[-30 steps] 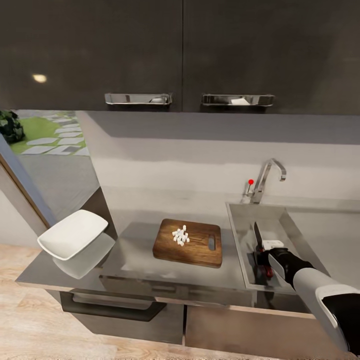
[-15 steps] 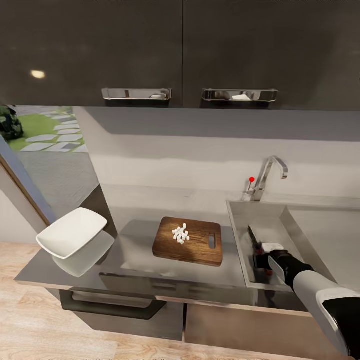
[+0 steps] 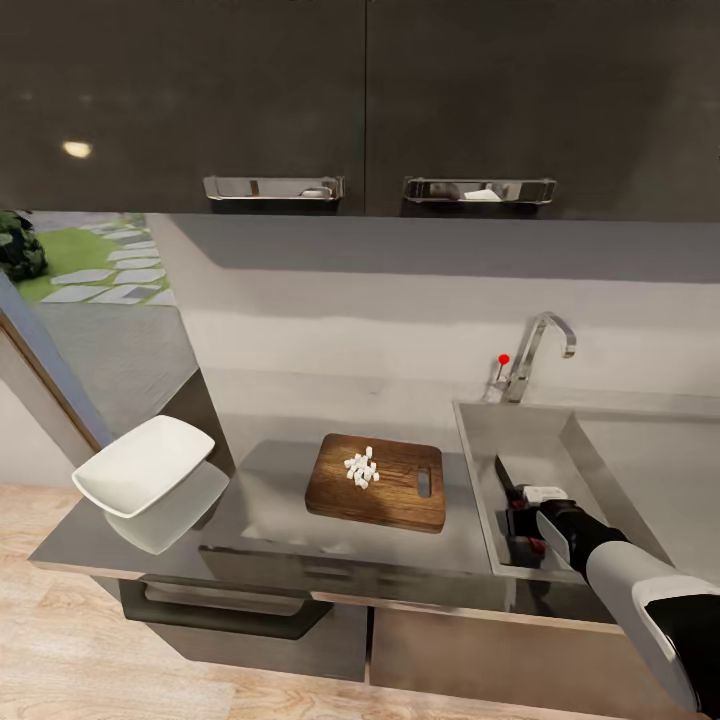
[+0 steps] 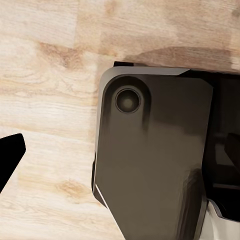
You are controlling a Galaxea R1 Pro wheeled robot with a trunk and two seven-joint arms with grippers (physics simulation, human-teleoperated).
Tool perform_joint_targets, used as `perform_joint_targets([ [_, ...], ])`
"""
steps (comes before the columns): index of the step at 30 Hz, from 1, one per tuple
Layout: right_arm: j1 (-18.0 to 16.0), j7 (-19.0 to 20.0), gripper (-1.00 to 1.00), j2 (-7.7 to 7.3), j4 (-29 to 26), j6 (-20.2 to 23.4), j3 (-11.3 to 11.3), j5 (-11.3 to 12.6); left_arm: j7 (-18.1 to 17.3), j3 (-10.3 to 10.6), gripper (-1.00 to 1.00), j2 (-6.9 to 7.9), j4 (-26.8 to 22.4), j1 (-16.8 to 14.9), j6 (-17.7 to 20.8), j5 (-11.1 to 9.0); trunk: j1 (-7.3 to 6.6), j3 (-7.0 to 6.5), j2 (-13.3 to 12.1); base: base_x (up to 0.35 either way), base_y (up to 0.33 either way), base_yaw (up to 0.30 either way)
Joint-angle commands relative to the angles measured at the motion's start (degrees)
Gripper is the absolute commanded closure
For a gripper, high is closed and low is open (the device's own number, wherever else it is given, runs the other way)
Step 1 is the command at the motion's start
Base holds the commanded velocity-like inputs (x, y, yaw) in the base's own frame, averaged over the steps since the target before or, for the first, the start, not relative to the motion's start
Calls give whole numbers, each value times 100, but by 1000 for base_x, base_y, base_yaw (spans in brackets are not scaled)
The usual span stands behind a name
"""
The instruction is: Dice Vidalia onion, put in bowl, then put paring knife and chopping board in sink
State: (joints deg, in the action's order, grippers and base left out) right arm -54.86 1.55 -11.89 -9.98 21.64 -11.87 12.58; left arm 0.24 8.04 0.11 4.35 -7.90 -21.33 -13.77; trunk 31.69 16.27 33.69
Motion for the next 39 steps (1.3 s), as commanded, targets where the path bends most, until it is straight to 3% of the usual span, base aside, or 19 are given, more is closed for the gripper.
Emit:
perform_joint_targets([
  [1, 2, 12, -100, -6, 58, 51, -59, 60, 2, 49, -100, -2, 22, -10, -38, -38, 3, 10, 6, 0, 0, 0],
  [12, 2, 12, -100, -6, 49, 51, -60, 60, 2, 49, -100, -2, 22, -10, -38, -38, 3, -3, 6, 0, 0, 0],
  [33, 2, 12, -100, -11, 5, 42, -52, 57, 2, 49, -100, -11, 22, -10, -38, -38, 3, -185, 6, 0, 0, 0],
  [39, 2, 12, -100, -15, -328, 202, -52, 52, 2, 52, -100, -21, 22, -10, -38, -38, 3, -198, 6, 0, 0, 0],
])
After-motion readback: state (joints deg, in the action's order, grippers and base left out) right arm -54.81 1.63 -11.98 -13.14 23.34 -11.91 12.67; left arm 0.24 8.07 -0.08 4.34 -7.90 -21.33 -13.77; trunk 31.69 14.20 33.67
